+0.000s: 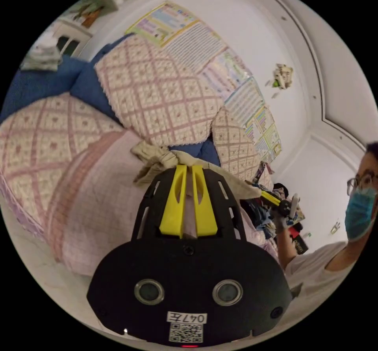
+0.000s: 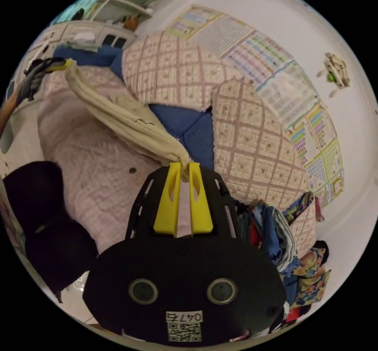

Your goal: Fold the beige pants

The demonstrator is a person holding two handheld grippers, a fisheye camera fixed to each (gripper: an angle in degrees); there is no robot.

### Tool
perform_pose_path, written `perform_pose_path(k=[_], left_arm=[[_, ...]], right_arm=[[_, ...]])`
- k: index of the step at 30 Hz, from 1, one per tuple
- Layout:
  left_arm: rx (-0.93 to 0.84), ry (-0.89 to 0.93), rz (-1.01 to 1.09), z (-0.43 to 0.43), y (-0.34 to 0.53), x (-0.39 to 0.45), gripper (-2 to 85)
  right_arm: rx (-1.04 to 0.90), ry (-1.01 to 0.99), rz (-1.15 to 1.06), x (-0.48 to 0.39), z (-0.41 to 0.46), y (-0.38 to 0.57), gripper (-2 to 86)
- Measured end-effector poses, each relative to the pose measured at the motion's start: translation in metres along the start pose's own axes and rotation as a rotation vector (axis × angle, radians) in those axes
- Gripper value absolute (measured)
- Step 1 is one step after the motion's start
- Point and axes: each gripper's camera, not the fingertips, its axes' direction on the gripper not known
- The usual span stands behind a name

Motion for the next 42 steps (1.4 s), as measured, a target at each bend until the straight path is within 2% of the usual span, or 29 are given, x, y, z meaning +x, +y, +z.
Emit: perform_pose_path(k=[2,4,7,10,14,18,21,24,26,29,34,38,42], left_arm=[[-0.028,-0.015,-0.049,-0.031,0.023,-0.024,-0.7],[-0.113,-0.015,-0.143,-0.034,0.053,-0.062,-0.7],[-0.31,0.002,-0.268,-0.012,0.113,-0.12,-0.8],[-0.319,-0.007,-0.287,-0.002,0.144,-0.139,-0.8],[-0.231,0.06,-0.17,0.022,0.086,-0.136,-0.8],[-0.159,0.114,0.097,0.048,0.011,-0.09,-0.7],[-0.059,0.155,0.216,0.024,0.001,-0.079,-0.8],[-0.179,0.032,0.164,0.026,0.042,-0.141,-0.8],[-0.402,-0.052,0.015,0.059,0.105,-0.227,-0.7],[-0.575,-0.097,-0.177,0.089,0.196,-0.327,-0.7],[-0.525,-0.008,-0.293,0.081,0.276,-0.399,-0.6],[-0.551,-0.091,-0.2,0.076,0.314,-0.416,-0.4],[-0.552,-0.186,-0.147,0.065,0.358,-0.43,1.4]], right_arm=[[0.018,-0.126,-0.045,-0.009,-0.022,0.014,0.9],[-0.064,-0.27,-0.107,-0.035,-0.024,0.034,1.0],[-0.244,-0.313,-0.192,-0.075,0.004,0.06,1.2],[-0.289,-0.361,-0.172,-0.08,0.025,0.074,1.8],[-0.23,-0.337,-0.072,-0.038,0.025,0.06,2.1],[-0.092,-0.129,0.158,0.011,0.004,0.04,1.0],[0.014,-0.13,0.141,0.008,-0.014,0.047,0.9],[0.024,-0.241,0.049,-0.015,-0.009,0.059,0.8],[-0.041,-0.311,0.018,-0.031,0.008,0.064,0.8],[-0.159,-0.393,-0.049,-0.058,0.041,0.072,0.8],[-0.201,-0.417,-0.095,-0.054,0.055,0.073,0.8],[-0.205,-0.462,-0.075,-0.037,0.067,0.075,1.1],[-0.327,-0.575,-0.113,-0.034,0.096,0.081,3.3]])
